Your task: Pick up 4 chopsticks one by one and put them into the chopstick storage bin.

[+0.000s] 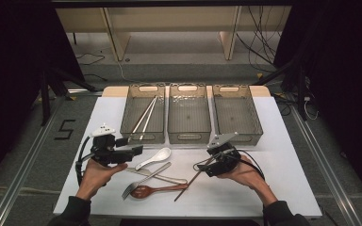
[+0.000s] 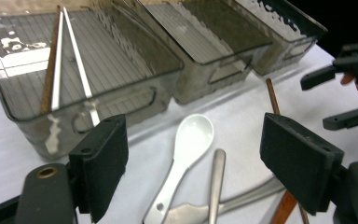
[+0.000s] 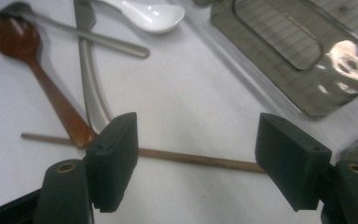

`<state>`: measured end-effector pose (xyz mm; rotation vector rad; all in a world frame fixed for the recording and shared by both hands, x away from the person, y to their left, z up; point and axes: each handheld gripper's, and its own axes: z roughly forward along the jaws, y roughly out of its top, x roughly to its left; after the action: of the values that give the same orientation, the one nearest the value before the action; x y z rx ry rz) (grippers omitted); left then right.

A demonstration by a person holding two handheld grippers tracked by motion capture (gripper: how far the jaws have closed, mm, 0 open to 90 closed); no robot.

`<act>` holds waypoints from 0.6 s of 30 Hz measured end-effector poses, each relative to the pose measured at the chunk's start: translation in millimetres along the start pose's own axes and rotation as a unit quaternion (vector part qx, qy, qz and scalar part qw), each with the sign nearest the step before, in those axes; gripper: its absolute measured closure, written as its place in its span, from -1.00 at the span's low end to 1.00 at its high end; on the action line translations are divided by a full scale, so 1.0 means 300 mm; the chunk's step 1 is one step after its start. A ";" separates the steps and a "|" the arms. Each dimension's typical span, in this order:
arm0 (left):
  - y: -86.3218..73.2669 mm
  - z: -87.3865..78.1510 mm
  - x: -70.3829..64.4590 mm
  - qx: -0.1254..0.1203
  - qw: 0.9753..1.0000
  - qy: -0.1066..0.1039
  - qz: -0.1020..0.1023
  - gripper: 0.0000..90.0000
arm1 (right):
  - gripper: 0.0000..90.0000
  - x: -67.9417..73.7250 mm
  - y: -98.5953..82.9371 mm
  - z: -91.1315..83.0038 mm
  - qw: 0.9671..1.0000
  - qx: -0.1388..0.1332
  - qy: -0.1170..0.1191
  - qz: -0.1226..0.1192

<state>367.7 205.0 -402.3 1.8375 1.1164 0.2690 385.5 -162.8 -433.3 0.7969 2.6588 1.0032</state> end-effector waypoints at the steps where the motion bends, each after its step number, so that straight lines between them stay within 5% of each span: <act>1: -0.011 -0.001 -0.006 0.003 1.000 0.000 0.001 -0.49 | -0.32 -0.002 0.004 0.002 1.000 0.007 0.006 -0.009; 9: -0.102 -0.003 -0.022 -0.008 1.000 -0.001 -0.007 -0.51 | -0.33 -0.009 0.029 0.043 0.994 0.070 0.022 -0.084; 18: -0.148 -0.014 -0.042 -0.019 1.000 -0.002 -0.004 -0.51 | -0.33 0.009 0.029 0.118 0.977 0.134 0.027 -0.164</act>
<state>332.5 204.0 -432.3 1.7987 1.1095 0.2800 399.3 -136.4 -454.2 0.3542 2.8829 0.6014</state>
